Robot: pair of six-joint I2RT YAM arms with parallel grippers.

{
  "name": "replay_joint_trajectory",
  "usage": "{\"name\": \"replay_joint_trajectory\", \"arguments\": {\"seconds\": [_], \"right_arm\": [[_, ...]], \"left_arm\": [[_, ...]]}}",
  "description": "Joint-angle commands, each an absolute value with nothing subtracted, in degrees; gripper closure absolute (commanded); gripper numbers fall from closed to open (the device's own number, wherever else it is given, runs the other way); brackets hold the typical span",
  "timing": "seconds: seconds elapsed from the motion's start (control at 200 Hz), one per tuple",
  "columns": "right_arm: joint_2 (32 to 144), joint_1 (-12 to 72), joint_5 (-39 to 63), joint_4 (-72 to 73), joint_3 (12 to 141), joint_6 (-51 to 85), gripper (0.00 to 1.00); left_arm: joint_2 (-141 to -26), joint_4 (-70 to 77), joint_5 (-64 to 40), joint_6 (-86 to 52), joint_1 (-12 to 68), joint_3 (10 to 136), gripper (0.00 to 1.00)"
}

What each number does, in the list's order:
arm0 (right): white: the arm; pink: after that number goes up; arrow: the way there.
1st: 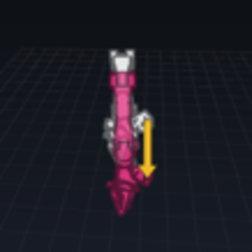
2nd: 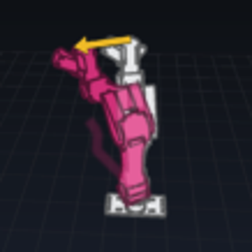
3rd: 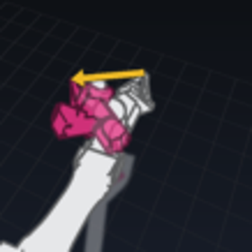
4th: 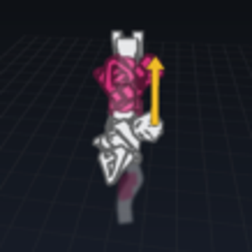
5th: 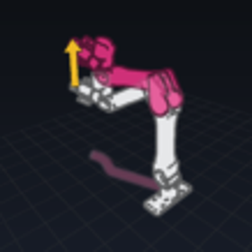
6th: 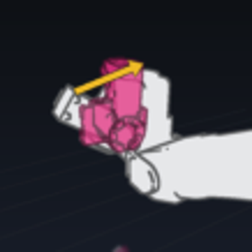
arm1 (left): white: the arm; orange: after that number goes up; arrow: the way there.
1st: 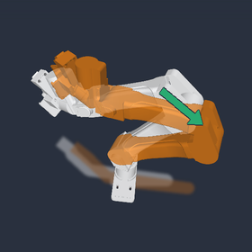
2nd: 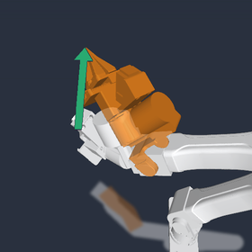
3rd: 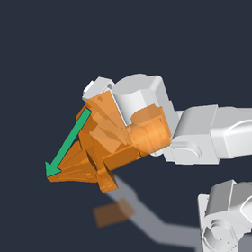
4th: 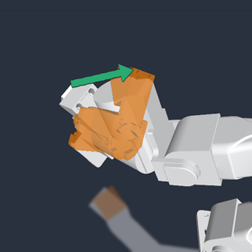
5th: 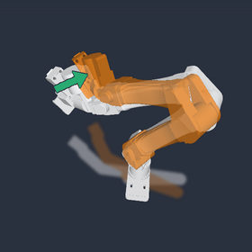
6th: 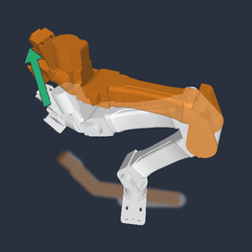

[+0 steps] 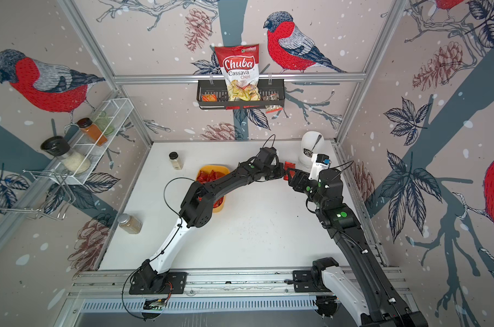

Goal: Take the tea bags out of the storage box
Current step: Place the tea bag at the center of the board.

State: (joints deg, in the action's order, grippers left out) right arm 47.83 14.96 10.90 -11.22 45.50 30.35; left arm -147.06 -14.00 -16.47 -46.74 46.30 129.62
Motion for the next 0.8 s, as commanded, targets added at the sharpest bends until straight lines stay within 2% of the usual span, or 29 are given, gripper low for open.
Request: {"name": "replay_joint_trajectory", "arguments": {"seconds": [0.0, 0.235, 0.355, 0.4, 0.47, 0.54, 0.635, 0.795], "right_arm": [[47.30, 14.82, 11.34, -12.03, 44.88, 30.67, 0.33], [47.37, 14.58, 11.12, -12.13, 44.38, 30.15, 0.33], [47.59, 14.58, 11.10, -11.83, 44.21, 30.39, 0.32], [47.71, 14.51, 11.09, -11.65, 44.13, 30.62, 0.31], [47.96, 14.59, 11.17, -11.16, 43.95, 31.06, 0.29], [48.40, 14.59, 11.80, -10.27, 43.79, 31.68, 0.29], [49.16, 15.08, 12.57, -8.73, 43.51, 32.57, 0.29], [52.00, 18.87, 11.48, -5.43, 42.89, 33.98, 0.31]], "left_arm": [[-149.97, -9.27, -17.38, -50.20, 46.34, 131.63, 1.00], [-154.72, -9.23, -19.44, -51.32, 46.32, 134.65, 1.00], [-152.56, -11.64, -16.87, -48.89, 46.41, 134.24, 0.59], [-150.99, -12.36, -15.55, -47.59, 46.32, 133.53, 0.50], [-148.07, -13.24, -13.89, -45.61, 46.16, 132.06, 0.43], [-144.51, -14.26, -12.44, -43.67, 45.94, 130.14, 0.42], [-137.85, -15.87, -9.33, -40.52, 45.75, 125.82, 0.45], [-123.28, -15.81, -5.75, -37.23, 43.18, 110.42, 0.50]]}}
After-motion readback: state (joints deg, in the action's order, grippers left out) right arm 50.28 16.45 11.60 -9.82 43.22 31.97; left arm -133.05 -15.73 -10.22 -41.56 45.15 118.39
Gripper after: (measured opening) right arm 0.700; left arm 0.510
